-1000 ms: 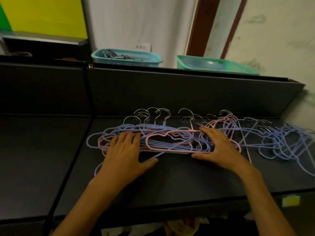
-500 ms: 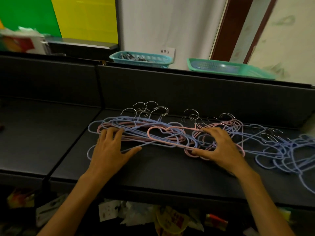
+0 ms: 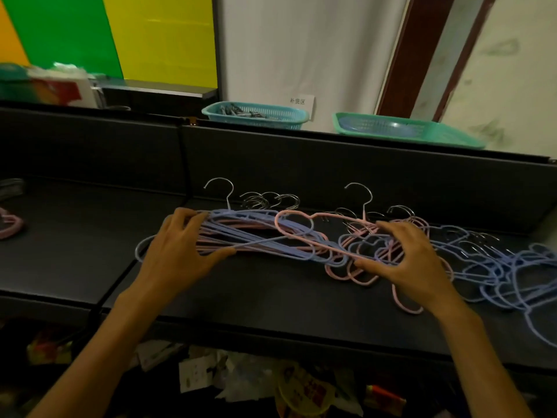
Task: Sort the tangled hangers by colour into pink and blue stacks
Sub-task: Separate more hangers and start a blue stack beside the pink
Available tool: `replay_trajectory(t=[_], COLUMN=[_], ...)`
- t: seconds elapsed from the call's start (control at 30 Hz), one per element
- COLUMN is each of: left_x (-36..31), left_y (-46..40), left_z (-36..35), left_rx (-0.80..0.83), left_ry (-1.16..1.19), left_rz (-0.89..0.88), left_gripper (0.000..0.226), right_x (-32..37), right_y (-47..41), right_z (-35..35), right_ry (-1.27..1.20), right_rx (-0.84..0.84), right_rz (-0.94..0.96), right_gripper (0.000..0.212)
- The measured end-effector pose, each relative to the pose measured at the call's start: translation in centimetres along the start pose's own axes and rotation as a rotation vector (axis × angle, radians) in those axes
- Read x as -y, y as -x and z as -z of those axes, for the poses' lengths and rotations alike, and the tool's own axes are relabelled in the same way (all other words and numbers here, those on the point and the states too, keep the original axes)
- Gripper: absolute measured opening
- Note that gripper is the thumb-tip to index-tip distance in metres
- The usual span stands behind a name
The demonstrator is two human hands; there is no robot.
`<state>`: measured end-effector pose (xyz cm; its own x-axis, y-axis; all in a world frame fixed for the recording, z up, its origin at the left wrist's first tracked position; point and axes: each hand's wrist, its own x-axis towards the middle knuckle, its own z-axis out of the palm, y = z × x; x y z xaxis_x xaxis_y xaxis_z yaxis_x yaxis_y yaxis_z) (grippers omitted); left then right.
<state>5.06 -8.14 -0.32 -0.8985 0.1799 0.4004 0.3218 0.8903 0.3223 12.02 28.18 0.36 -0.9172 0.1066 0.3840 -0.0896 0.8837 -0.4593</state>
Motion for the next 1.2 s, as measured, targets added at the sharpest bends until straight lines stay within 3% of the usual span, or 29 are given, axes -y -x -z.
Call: replay_trajectory(t=[0.27,0.53,0.77,1.2], left_x=[5.9,15.9,26.8,45.4], left_y=[5.2,10.8,13.7,15.3], left_z=[4.7,9.5,14.6,22.1], left_rx=[-0.057,-0.146,-0.219,-0.221], left_ry=[-0.077,-0.137,-0.149,-0.129], left_rz=[0.194,0.393,0.444,0.295], left_gripper=[0.09,0.088,0.09,0.083], right_x=[3.5,11.4,21.5,41.5], right_y=[-1.5,-3.1,-3.6,-3.4], right_z=[-3.5,-9.0,-16.2,-28.0], right_ry=[0.023,-0.031,-0.052,-0.051], right_rx=[0.051,0.078,0.059,0.113], right_rz=[0.098,0.197,0.2,0.169], right_gripper=[0.096,0.086,0.081,0.085])
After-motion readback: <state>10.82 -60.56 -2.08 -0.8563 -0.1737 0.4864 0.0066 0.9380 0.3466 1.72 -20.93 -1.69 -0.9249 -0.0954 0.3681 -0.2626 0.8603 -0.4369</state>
